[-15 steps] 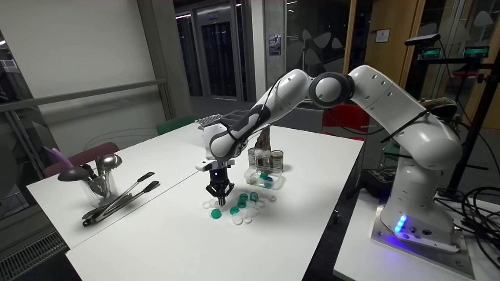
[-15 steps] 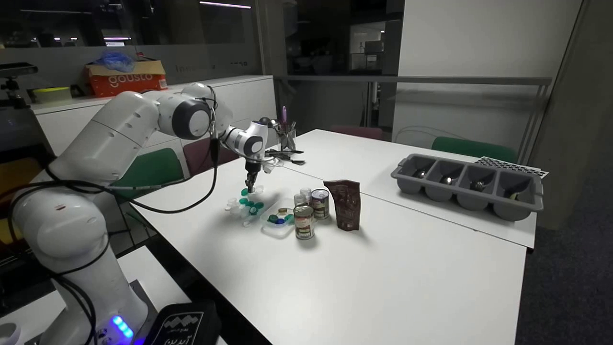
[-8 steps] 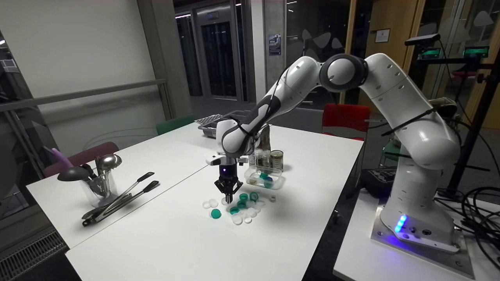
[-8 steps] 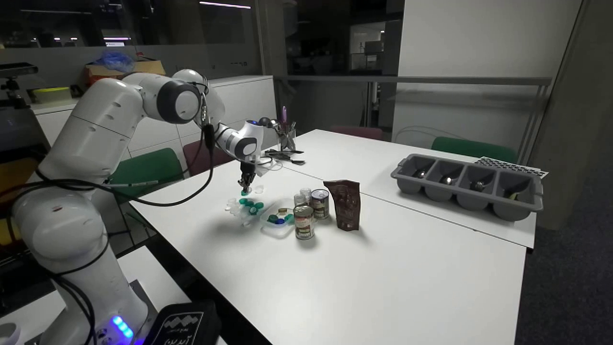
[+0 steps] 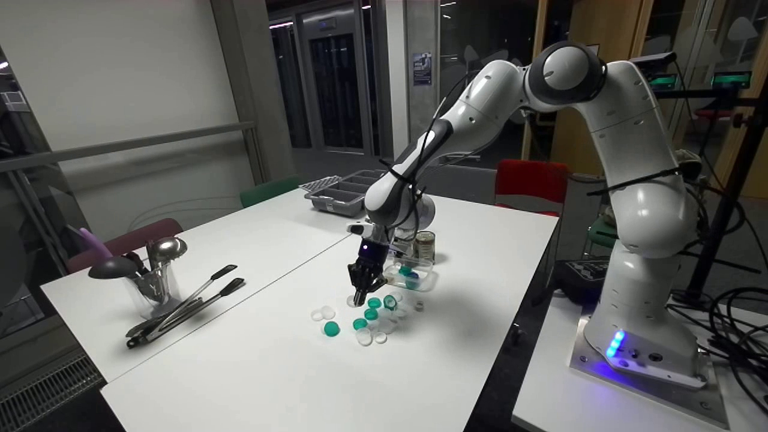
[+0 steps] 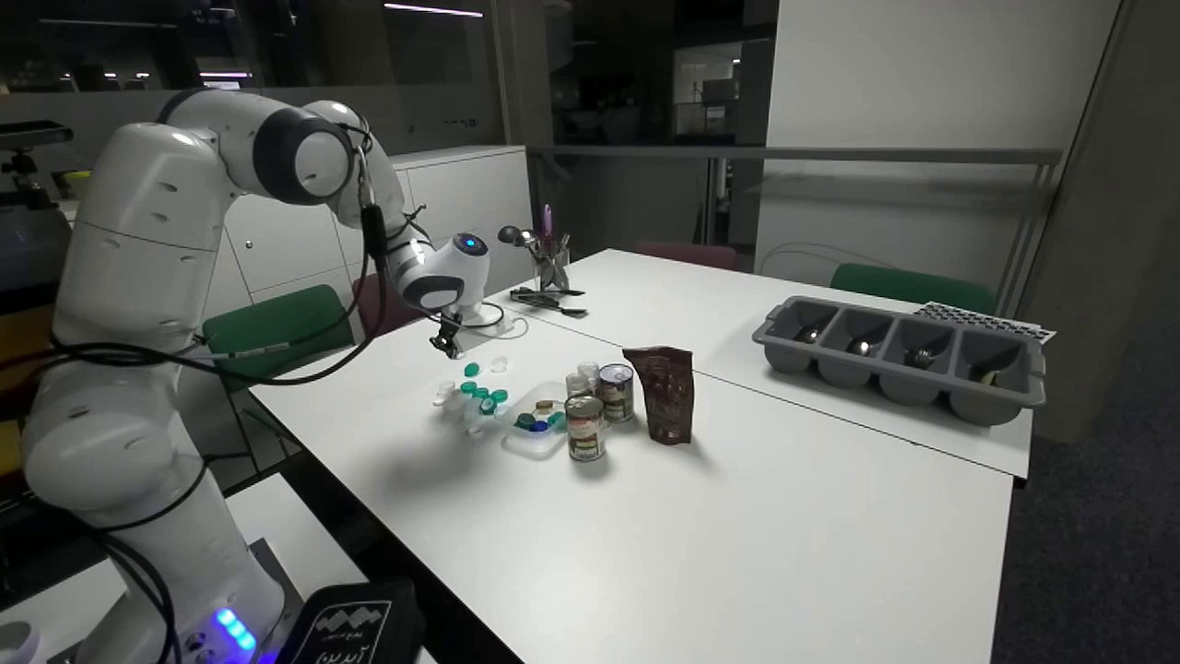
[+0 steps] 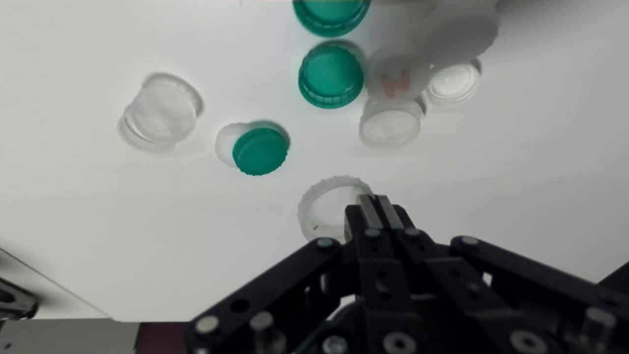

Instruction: Put one of the clear discs on the table in the lunchbox

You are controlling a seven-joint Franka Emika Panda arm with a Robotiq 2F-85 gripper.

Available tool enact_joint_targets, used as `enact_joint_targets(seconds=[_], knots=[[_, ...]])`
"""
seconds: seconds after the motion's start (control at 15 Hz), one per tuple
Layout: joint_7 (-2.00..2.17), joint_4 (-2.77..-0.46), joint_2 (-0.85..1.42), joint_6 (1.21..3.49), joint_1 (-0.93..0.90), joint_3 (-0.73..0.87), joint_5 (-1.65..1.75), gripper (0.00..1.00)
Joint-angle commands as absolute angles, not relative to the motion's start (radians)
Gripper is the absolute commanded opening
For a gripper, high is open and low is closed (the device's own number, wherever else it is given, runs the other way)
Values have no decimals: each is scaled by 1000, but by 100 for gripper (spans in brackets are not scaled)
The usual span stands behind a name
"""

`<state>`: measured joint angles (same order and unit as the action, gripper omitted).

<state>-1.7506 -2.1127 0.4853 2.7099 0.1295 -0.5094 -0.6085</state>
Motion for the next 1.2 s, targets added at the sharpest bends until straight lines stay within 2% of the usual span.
enact_joint_targets(seconds=[0.0,0.33,0.67,1.13], knots=[[-1806,-2300,328,2808,224,-587,-879,1],[-1739,-2398,210,2921,230,-615,-1158,1],[-1531,-2440,143,3015,197,-588,-1225,1],[-1361,-2457,129,2977,272,-521,-1330,1]])
